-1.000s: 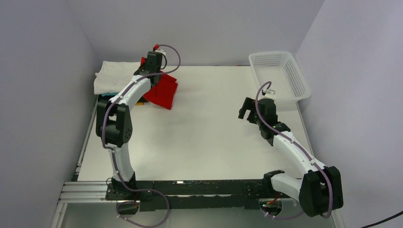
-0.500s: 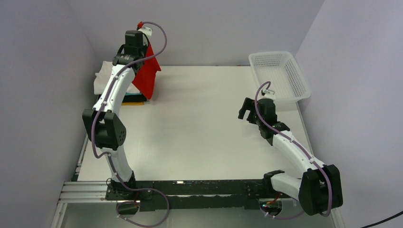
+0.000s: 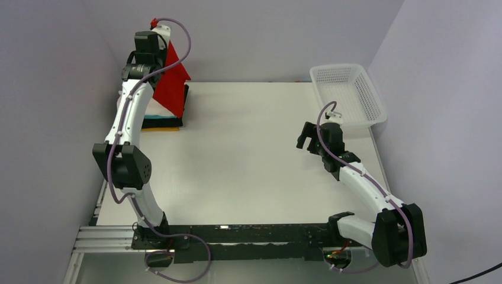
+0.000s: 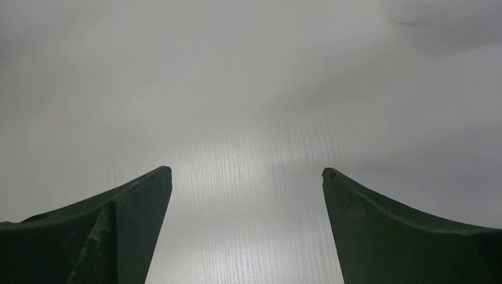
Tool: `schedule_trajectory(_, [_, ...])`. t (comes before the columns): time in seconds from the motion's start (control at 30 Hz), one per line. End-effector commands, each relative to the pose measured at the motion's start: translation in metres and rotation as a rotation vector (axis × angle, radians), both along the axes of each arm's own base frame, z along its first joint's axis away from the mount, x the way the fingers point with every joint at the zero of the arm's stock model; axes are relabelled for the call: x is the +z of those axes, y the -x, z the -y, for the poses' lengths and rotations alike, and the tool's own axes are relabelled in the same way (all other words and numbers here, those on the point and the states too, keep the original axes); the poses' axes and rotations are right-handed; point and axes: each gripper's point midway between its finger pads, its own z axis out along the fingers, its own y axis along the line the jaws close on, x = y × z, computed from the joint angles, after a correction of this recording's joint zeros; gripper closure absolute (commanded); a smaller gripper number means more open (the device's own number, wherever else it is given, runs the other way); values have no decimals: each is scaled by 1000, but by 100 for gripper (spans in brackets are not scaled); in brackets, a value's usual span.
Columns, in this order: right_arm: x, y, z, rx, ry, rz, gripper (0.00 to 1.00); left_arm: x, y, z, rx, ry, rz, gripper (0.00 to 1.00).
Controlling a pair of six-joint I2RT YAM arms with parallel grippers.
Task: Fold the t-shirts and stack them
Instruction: Put the neatly folded tshirt into the corner of the board with the left arm
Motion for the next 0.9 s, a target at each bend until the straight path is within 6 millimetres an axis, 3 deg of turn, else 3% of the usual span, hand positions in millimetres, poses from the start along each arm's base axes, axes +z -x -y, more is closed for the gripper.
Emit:
schedule_trajectory(0.0, [21,-15,1,-13,8,62,0,-3,-13,-24,16,62,24,100])
schedule_trajectory(0.33, [18,-15,5,-25,28,41,0,-84,-49,-111,124,102,-84,100])
schedule_trajectory(0.5, [16,-16,6,-31,37,30,0,-107,-49,-141,173,96,-113,100])
schedule_trajectory(0.77, [11,-18,7,-36,51,2,0,-124,-43,-172,274,77,-122,84])
schedule_trajectory(0.8, [10,-18,7,-37,53,-1,0,-123,-42,-175,281,79,-123,76])
schedule_trajectory(0.83, [10,-19,7,-37,53,-1,0,-121,-42,-175,276,87,-121,59])
schedule_trajectory(0.87, [10,-19,7,-37,52,1,0,-118,-42,-175,273,94,-115,33])
